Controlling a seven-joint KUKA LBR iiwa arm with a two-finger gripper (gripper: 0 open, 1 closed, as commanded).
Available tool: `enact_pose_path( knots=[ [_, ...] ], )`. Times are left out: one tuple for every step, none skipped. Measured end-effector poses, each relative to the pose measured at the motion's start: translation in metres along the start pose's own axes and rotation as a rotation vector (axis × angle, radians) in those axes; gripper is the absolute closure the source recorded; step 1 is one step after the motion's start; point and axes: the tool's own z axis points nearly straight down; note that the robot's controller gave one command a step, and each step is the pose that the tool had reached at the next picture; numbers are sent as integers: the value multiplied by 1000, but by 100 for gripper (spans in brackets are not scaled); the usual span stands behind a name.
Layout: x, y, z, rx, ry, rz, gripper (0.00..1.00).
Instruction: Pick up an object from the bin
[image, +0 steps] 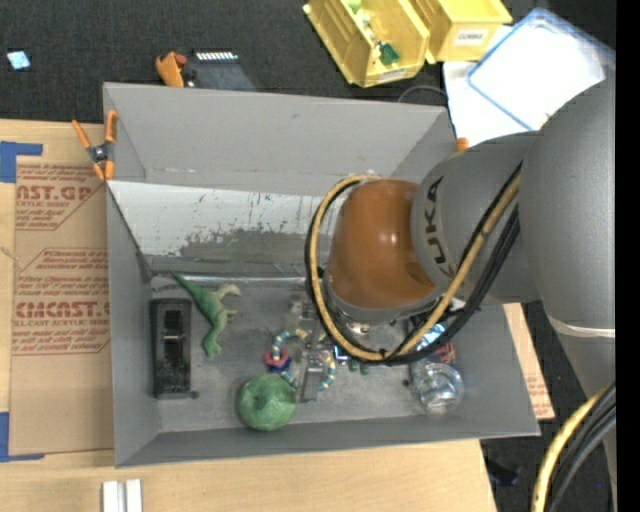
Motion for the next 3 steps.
enact_pose_path(
  knots=[
    [23,11,20,-1,-3,-57,0],
    [24,7,17,-1,5,-41,0],
    [18,-10,-14,-1,2,-73,0]
  ],
)
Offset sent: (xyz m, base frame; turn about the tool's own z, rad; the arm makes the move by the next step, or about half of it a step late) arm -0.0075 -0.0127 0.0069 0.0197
